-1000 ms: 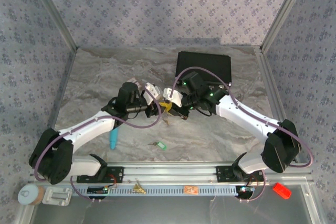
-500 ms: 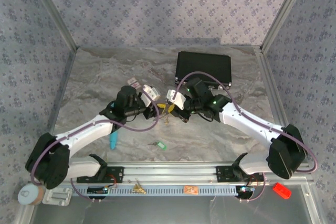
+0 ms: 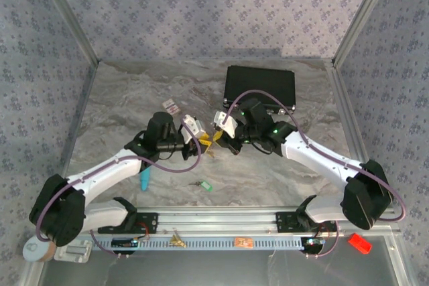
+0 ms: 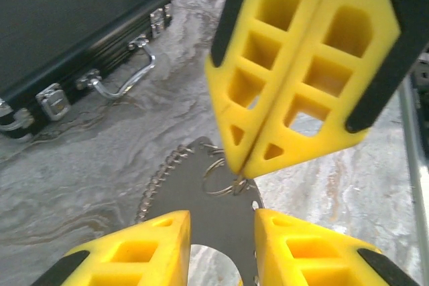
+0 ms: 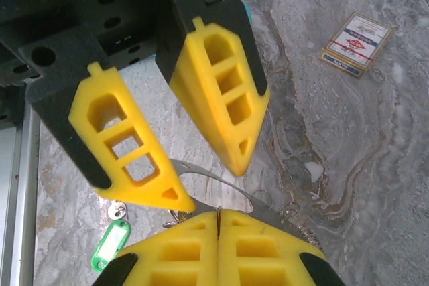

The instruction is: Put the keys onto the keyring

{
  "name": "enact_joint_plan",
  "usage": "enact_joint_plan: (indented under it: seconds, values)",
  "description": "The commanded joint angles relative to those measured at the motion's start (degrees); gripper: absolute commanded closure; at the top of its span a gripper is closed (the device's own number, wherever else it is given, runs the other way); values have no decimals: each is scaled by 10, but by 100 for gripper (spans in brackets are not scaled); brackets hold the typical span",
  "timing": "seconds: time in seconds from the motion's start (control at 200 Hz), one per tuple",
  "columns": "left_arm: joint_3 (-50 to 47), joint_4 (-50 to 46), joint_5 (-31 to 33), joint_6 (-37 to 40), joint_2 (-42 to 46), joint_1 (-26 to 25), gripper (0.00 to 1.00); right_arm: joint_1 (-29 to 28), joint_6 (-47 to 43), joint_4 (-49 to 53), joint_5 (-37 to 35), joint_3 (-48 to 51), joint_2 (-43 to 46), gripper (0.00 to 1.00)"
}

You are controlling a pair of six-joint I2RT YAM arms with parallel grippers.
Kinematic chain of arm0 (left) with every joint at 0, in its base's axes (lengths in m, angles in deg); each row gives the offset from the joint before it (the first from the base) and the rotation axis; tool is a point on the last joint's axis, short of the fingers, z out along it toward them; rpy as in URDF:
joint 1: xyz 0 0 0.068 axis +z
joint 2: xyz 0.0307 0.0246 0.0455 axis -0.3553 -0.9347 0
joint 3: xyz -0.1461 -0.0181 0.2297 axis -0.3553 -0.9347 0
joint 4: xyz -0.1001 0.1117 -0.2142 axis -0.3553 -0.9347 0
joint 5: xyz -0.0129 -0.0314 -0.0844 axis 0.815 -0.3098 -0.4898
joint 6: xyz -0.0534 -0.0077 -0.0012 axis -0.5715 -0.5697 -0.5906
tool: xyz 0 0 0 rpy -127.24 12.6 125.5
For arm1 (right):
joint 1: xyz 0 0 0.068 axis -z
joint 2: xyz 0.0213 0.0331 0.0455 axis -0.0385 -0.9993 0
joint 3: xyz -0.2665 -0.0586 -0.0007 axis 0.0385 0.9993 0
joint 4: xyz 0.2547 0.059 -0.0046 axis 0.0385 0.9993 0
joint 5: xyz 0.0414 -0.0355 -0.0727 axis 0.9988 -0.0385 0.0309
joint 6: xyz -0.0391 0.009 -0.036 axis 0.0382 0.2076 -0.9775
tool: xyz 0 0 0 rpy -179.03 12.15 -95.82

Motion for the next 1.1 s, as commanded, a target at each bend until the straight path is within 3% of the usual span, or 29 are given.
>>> enact_joint_plan:
  seconds: [0.0,0.55,0.685,0.845,0.935,1.094]
  values:
    - [12,-6,-63,17,-6,-1,70,0,-6,-14,35,-1,14,100]
    - [19,4,-75,21,-13,-1,79,-9,-18,-2,78,-18,-8,100]
    - [15,15,-72,22,-7,-1,85,-10,-19,4,83,-20,-14,100]
    - [14,11,-69,31,-1,0,100,-7,-18,14,65,-24,-11,100]
    - [11,9,-66,35,2,-1,100,4,-14,26,55,-26,0,75]
    - [4,8,-53,44,11,-2,100,34,0,32,47,-13,49,63]
